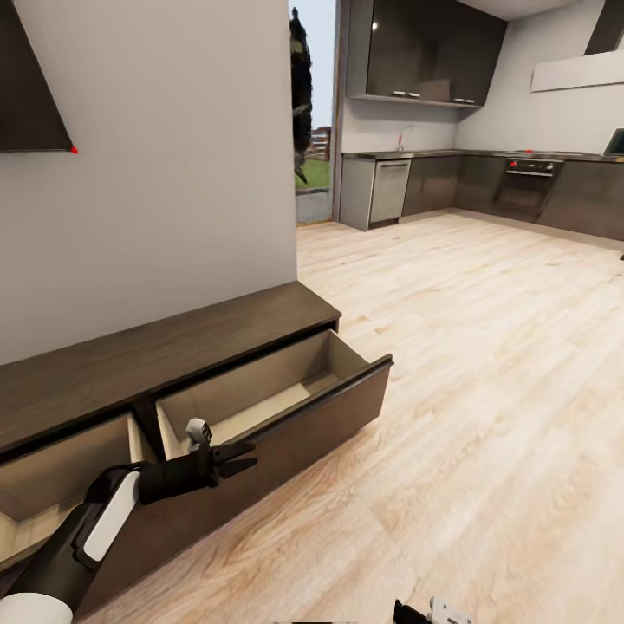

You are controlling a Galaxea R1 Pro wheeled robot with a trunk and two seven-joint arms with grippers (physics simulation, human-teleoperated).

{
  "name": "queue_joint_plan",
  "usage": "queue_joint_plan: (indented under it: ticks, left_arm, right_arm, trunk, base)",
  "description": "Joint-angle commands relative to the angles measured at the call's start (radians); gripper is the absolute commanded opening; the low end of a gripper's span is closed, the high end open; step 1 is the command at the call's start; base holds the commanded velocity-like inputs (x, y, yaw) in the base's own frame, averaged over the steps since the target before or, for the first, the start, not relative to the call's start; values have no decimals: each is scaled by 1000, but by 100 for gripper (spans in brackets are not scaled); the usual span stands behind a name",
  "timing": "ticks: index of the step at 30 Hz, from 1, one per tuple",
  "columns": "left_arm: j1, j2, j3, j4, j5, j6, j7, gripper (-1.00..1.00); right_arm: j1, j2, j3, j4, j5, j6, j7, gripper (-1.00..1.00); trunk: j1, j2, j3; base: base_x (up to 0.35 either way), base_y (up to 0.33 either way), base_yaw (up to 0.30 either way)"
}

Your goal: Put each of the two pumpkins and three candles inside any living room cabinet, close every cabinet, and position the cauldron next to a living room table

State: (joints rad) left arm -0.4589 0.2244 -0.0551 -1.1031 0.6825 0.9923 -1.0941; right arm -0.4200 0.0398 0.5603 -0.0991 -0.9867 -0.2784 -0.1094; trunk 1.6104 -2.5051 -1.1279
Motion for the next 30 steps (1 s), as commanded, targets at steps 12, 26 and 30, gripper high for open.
queue_joint_plan:
  ticks: [12, 26, 30]
  left_arm:
    - [-1, 2, 0, 0, 6, 5, -1, 100]
    - [0, 3, 0, 0, 8, 5, -1, 100]
    - [-1, 3, 0, 0, 8, 5, -1, 100]
  right_arm:
    - [0, 0, 9, -1, -6, -1, -6, 100]
    - [0, 0, 7, -1, -14, 4, -10, 100]
    - [0, 0, 7, 0, -15, 5, -13, 100]
  trunk:
    - [0, 0, -1]
    - [1, -1, -12]
    - [3, -2, -28]
  base:
    - [14, -6, 0]
    - [0, 0, 0]
    - [0, 0, 0]
